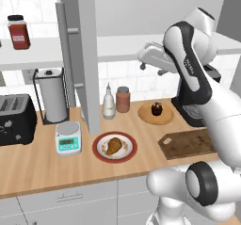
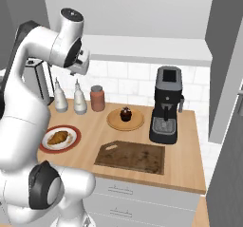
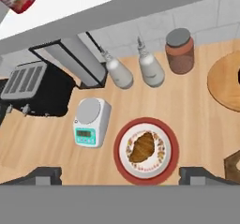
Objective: From the different types of pastries on the counter, select a croissant and place it on the cutting board. Then retrieve a jar of jam from the cabinet and place it alongside the croissant on the cutting board.
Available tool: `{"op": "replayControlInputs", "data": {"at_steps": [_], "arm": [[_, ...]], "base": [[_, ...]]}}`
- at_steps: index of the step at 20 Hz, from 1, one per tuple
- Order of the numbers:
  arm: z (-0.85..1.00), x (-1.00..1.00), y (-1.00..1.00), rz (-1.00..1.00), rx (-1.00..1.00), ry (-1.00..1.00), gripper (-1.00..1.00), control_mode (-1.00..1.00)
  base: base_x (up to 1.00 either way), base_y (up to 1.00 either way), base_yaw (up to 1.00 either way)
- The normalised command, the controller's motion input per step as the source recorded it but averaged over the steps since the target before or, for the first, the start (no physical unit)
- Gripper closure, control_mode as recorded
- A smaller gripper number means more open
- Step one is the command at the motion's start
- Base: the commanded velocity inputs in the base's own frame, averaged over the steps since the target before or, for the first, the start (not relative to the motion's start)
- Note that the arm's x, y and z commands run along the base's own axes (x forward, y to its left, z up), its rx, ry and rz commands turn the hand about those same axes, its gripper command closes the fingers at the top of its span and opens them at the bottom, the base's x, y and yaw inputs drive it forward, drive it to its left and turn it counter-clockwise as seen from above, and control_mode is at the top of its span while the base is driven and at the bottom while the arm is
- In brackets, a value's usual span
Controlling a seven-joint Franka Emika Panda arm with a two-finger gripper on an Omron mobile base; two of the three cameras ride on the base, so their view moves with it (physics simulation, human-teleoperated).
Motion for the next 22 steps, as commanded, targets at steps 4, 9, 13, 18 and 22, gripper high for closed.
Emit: {"op": "replayControlInputs", "data": {"at_steps": [4, 9, 13, 18, 22], "arm": [[0.34, 0.02, 0.21, 0.25, 0.02, -0.25, -1.00, -1.00], [0.06, 0.00, 0.29, 0.30, -0.01, -0.48, -1.00, -1.00], [0.01, 0.00, 0.22, 0.23, -0.09, -0.52, -1.00, -1.00], [0.42, 0.05, 0.49, 0.07, -0.01, -0.16, -1.00, -1.00], [0.50, 0.40, 0.17, 0.00, 0.12, 0.03, -1.00, -1.00]], "base": [[0.00, 0.00, 0.00], [0.00, 0.00, 0.00], [0.00, 0.00, 0.00], [0.00, 0.00, 0.00], [0.00, 0.00, 0.00]]}}
